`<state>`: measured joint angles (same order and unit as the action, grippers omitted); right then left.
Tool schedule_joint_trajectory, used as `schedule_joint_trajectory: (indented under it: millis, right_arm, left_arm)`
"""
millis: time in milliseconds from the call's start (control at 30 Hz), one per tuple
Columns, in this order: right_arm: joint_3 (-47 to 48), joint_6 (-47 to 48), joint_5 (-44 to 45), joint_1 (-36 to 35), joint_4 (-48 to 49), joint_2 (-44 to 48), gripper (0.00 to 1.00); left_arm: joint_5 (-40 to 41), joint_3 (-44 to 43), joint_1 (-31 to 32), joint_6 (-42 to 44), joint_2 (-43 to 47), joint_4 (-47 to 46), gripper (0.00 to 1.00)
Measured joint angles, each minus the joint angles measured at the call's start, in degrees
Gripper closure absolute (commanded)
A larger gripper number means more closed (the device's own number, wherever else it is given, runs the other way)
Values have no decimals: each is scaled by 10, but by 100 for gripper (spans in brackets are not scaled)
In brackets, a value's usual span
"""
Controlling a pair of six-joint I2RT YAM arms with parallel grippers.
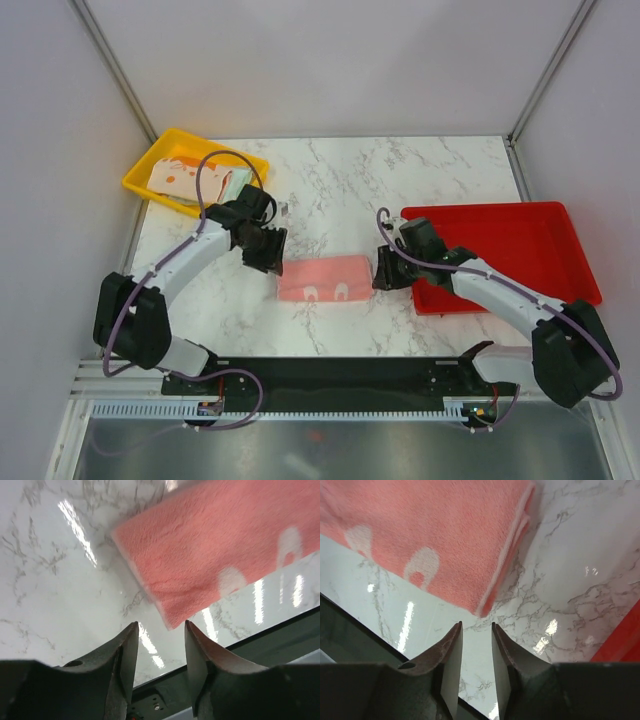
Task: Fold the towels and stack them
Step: Fold the towel
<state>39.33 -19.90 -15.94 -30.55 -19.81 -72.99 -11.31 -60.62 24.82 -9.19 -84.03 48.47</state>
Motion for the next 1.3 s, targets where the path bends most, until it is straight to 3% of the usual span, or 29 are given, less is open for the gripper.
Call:
schedule_joint_trajectory:
  millis: [167,333,567,833,1100,1300]
  right_arm:
    - [64,-17,2,-3,-16,24,72]
    - [66,-46,-1,-22,36,-22,73]
    - [9,-75,10,-30,91,-101,71]
    - [7,-84,26,-35,92,-81,70]
    - [2,-109,21,-60,111,-34,70]
    - [-43,-129,24,-73,139,-40,70]
  left_arm:
    - [-57,-25,1,-46,44,-56,52]
    - [-111,62,4,-97,56,-157,56]
    - [-78,154,4,-127,26,-189,56]
    - [-28,107,4,-130,29,-171,54]
    - [-99,128,10,-148,124,-224,53]
    - [-92,219,12,-163,101,-247,57]
